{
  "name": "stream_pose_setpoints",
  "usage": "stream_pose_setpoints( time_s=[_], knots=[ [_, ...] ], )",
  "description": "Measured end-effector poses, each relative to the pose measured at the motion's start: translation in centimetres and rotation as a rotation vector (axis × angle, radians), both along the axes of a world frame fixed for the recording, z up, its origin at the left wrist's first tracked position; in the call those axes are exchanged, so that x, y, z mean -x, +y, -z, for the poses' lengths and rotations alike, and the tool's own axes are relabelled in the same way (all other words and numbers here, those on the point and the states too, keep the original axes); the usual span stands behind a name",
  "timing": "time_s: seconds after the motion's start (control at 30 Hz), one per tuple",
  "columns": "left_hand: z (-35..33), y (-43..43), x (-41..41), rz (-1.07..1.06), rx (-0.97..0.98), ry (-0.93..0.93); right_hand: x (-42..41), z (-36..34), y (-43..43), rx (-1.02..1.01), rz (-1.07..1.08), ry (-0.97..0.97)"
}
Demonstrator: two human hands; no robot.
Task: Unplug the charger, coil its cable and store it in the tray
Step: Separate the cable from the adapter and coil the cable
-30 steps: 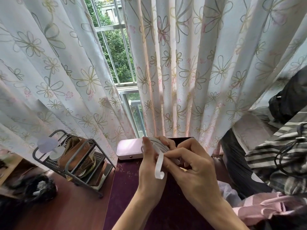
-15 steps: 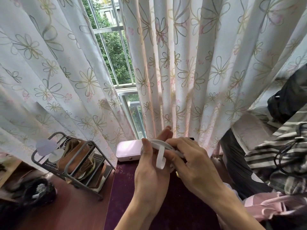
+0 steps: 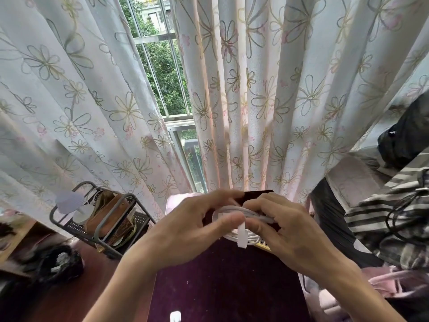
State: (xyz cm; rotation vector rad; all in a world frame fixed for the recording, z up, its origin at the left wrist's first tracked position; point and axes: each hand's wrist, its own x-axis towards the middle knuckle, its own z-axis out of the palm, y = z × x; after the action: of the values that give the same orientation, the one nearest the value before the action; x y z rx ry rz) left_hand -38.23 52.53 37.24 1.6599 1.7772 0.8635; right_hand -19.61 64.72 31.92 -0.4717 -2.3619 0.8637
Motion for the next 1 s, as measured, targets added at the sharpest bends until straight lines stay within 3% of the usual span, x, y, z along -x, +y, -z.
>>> stream_pose_setpoints(
  time_s=[0.3, 0.6, 0.83, 1.0],
  knots=[
    [0.5, -0.2, -0.3, 0.143, 0.128, 0.045, -0.8, 0.2, -0.7, -0.004, -0.063, -0.099],
    [1.6, -1.0, -1.0, 0.087, 0.046, 0.030, -1.6, -0.6, -0.5, 0.493, -0.185, -0.027],
    [2.8, -1.6, -2.5, 0.023, 0.010, 0.132, -1.1, 0.3, -0.7, 0.436, -0.105, 0.001],
    [2.9, -1.6, -3.4, 0.004, -0.124, 0.415, -1.1, 0.8, -0.9, 0.350, -0.037, -0.049]
  ],
)
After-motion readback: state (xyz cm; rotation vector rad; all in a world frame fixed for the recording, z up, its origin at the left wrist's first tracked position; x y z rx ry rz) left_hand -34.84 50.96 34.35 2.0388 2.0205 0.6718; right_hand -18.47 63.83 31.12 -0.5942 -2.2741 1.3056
